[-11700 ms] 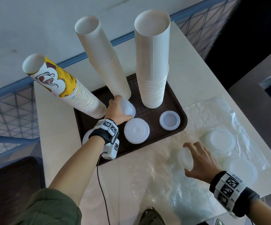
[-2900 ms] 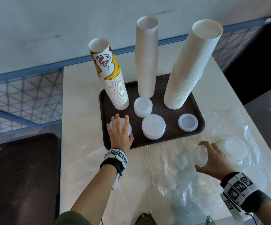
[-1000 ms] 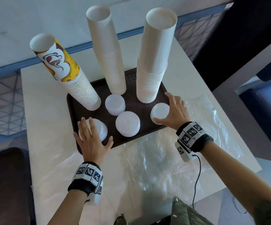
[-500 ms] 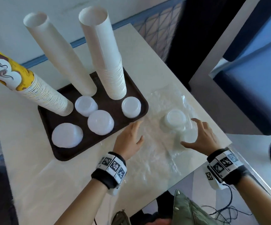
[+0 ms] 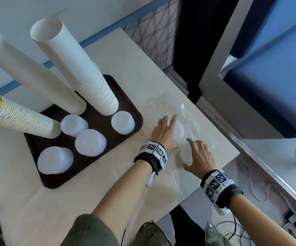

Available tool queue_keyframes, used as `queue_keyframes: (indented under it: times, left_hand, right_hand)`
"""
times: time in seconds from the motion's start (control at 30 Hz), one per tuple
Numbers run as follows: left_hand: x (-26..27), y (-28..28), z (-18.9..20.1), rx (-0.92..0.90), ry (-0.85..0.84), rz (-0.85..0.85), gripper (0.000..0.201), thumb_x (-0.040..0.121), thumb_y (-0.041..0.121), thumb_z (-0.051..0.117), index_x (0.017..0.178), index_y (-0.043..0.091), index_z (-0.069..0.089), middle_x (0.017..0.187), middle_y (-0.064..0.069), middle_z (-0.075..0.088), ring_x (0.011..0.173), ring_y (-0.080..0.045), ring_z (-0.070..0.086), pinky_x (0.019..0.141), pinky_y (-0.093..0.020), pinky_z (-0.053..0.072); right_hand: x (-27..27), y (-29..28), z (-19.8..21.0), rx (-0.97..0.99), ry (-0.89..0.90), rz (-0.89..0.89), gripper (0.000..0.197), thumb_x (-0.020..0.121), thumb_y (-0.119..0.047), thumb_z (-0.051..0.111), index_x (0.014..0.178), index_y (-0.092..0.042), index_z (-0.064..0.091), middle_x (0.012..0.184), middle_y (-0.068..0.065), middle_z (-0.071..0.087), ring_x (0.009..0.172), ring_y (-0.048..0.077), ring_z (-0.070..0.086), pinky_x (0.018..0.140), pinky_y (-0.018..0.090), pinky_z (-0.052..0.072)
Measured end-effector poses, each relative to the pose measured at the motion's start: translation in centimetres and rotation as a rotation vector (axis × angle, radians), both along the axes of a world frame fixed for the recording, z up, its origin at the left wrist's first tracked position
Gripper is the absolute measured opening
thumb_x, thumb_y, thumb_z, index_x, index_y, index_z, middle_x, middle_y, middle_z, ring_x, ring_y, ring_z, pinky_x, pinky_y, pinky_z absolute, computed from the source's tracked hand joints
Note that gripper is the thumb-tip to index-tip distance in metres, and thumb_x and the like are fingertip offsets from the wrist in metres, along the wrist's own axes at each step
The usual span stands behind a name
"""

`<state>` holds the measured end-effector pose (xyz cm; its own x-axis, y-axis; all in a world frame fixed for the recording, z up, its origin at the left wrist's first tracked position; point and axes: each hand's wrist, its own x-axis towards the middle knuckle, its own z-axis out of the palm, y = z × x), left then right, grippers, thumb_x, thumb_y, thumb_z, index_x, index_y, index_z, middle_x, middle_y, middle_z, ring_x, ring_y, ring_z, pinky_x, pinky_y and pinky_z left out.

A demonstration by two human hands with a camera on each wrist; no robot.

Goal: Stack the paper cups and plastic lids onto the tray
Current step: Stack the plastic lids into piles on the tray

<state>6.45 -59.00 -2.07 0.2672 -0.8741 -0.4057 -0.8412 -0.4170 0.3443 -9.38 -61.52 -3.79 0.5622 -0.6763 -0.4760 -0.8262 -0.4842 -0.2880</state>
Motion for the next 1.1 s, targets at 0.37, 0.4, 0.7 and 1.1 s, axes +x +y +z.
queue_keyframes:
  times: [0.37, 0.4, 0.7, 1.1]
  left_hand:
    - [-0.3, -0.8, -1.7, 0.037, -0.035, 0.044, 0.086, 0.065, 0.024, 0.078, 0.133, 0.013, 0.027, 0.125, -0.016, 0.038, 0.112, -0.032, 0.041, 0.082, -0.039, 0.046]
    - [-0.2, -0.7, -1.7, 0.033, -0.035, 0.042, 0.086, 0.064, 0.024, 0.078, 0.132, 0.014, 0.027, 0.124, -0.016, 0.039, 0.112, -0.032, 0.041, 0.082, -0.039, 0.046]
    - [1.0, 0.6, -1.6, -0.087, 0.168, 0.151, 0.087, 0.063, 0.021, 0.076, 0.134, 0.018, 0.025, 0.124, -0.013, 0.036, 0.108, -0.033, 0.047, 0.082, -0.036, 0.045]
    - [4.4, 9.6, 2.8, -0.418, 0.404, 0.437, 0.089, 0.061, 0.016, 0.083, 0.134, 0.014, 0.032, 0.128, 0.000, 0.036, 0.113, -0.008, 0.035, 0.098, -0.019, 0.030]
  right_hand:
    - [0.1, -0.7, -0.2, 0.044, -0.041, -0.031, 0.089, 0.062, -0.032, 0.077, 0.137, -0.019, 0.030, 0.121, 0.014, 0.041, 0.112, 0.030, 0.041, 0.086, 0.034, 0.042]
    - [0.0, -0.8, -0.1, 0.043, -0.048, -0.035, 0.089, 0.061, -0.032, 0.077, 0.137, -0.019, 0.032, 0.120, 0.014, 0.041, 0.111, 0.030, 0.041, 0.086, 0.035, 0.042]
    - [-0.1, -1.5, 0.5, 0.111, -0.114, -0.119, 0.087, 0.059, -0.034, 0.076, 0.133, -0.025, 0.031, 0.117, 0.010, 0.045, 0.108, 0.029, 0.045, 0.085, 0.034, 0.042]
    - [1.6, -2.0, 5.9, 0.124, -0.276, -0.121, 0.082, 0.059, -0.028, 0.080, 0.128, -0.026, 0.036, 0.116, 0.006, 0.048, 0.100, 0.028, 0.052, 0.078, 0.028, 0.036]
